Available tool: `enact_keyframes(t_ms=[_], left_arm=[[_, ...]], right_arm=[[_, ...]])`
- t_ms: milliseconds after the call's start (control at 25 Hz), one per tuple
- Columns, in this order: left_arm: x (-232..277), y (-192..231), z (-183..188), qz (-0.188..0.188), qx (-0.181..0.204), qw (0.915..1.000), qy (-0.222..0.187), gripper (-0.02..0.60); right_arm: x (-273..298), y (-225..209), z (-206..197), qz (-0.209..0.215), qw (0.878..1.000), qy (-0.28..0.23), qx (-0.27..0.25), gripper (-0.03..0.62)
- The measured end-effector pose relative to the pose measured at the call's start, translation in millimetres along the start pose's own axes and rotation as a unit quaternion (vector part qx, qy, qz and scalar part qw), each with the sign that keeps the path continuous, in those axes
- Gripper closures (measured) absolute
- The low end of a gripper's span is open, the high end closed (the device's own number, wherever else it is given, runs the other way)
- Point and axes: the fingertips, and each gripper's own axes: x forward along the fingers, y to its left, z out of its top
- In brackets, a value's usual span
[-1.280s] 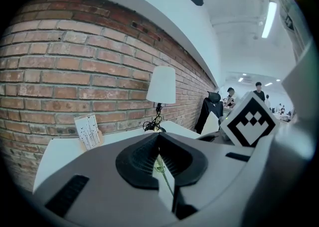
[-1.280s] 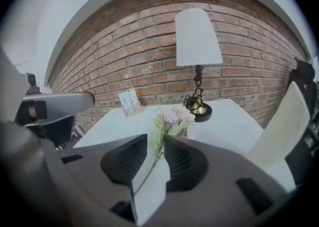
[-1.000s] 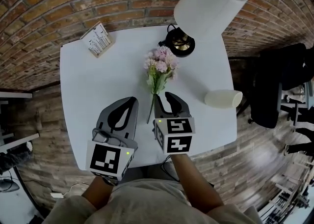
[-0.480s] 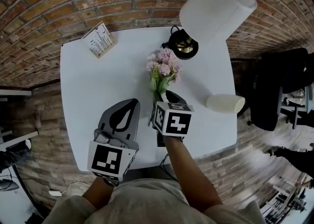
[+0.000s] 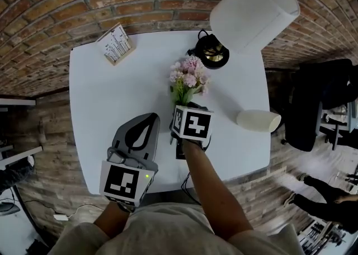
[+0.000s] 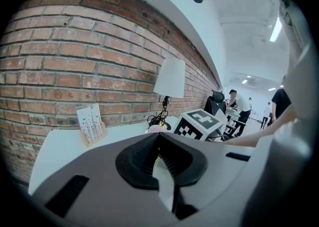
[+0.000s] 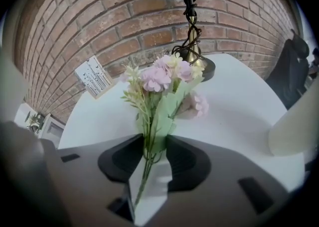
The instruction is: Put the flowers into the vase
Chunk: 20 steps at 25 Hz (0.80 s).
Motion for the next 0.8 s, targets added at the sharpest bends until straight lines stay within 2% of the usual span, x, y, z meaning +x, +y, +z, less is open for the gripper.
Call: enact_keyframes(t_ms=[80, 440, 800], left_arm=[[0, 0, 0, -0.001, -0.002, 1.0000, 0.001, 0.574], [-4, 1, 0, 0.001, -0.010, 0.9999, -0.003, 0.574], [-9, -8, -1, -0.001, 0.001, 1.0000, -0.002, 0.574]], right_arm=[[3, 0, 1, -0.003, 1.000, 0.005, -0.003, 0.468], [3, 0, 2, 0.001, 1.000, 0.008, -0.018, 0.526], [-12, 0, 2, 0.003, 0.999, -0.019, -0.044, 0.542]])
